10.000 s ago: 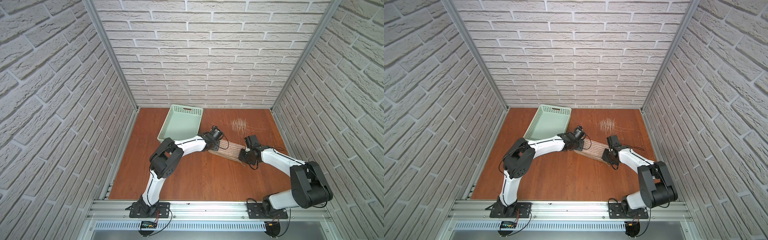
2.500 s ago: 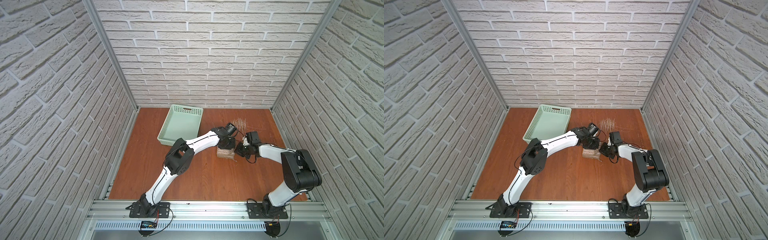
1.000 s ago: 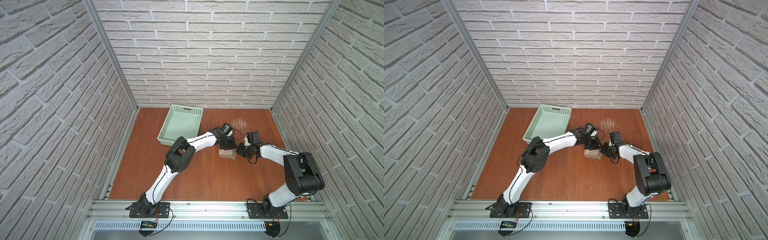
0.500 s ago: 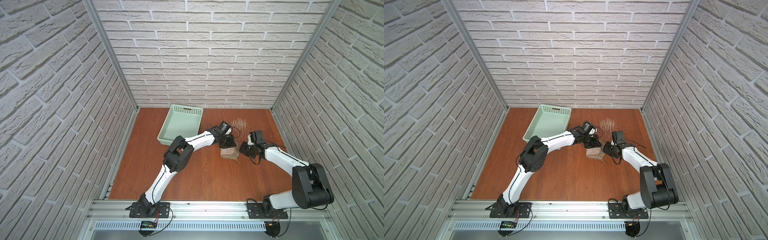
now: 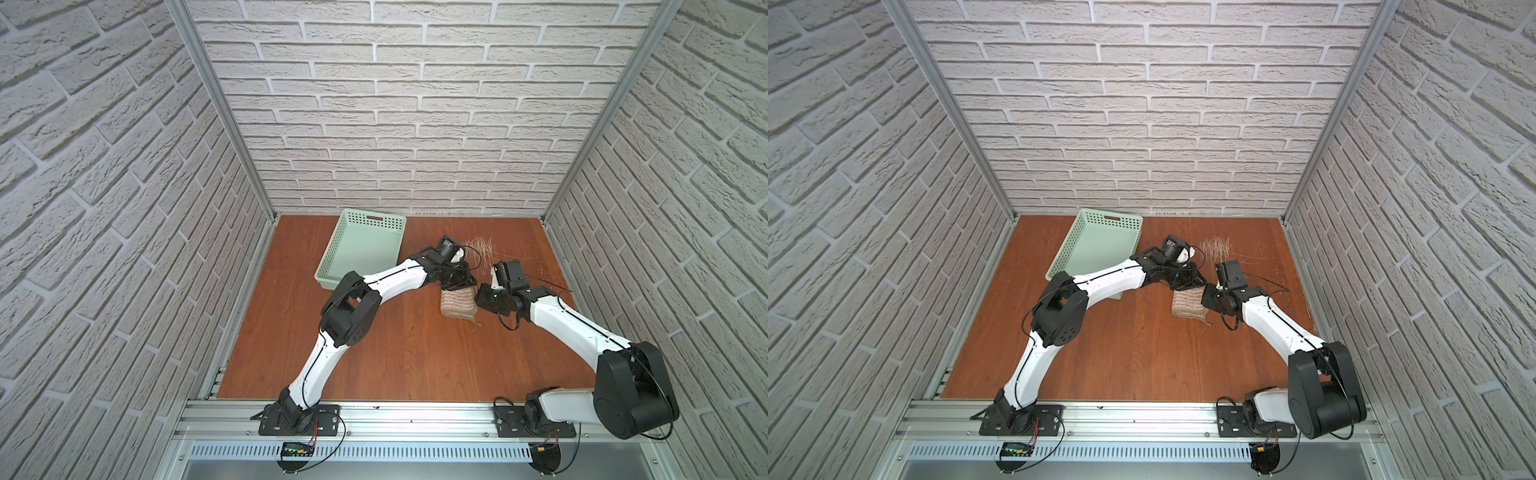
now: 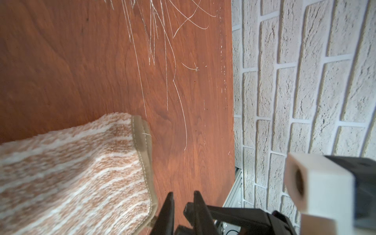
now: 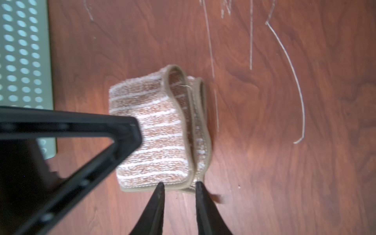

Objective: Fold the square dishcloth
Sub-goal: Fold the cleaning item at the center of the board, then smooth out the cleaning item at the center of the board.

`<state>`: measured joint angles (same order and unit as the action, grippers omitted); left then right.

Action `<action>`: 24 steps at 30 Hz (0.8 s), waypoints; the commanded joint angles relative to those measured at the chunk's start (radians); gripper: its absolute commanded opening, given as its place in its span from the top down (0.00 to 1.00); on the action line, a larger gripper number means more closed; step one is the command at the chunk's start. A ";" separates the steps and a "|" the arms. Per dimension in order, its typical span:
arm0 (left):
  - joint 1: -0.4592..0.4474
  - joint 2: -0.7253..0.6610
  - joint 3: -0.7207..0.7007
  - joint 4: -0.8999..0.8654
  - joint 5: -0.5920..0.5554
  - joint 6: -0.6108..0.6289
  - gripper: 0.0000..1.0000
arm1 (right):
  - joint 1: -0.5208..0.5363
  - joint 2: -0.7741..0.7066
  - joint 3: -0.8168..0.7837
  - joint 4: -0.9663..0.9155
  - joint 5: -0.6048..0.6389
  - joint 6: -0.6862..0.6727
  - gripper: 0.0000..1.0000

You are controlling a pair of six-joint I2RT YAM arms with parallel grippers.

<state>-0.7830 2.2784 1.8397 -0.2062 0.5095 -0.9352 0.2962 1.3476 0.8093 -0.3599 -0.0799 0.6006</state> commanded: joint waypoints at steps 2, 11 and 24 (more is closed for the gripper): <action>0.013 -0.043 -0.046 0.036 -0.035 -0.019 0.80 | 0.025 0.002 0.029 0.006 0.023 -0.002 0.67; 0.060 -0.077 -0.105 0.011 -0.103 -0.015 0.81 | 0.059 0.105 0.060 0.003 0.058 0.012 0.69; 0.078 -0.035 -0.070 -0.110 -0.177 0.064 0.83 | 0.060 0.242 0.069 0.012 0.135 0.015 0.73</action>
<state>-0.7105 2.2459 1.7466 -0.2775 0.3687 -0.9115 0.3519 1.5600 0.8600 -0.3584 0.0277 0.6102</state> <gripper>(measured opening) 0.174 0.287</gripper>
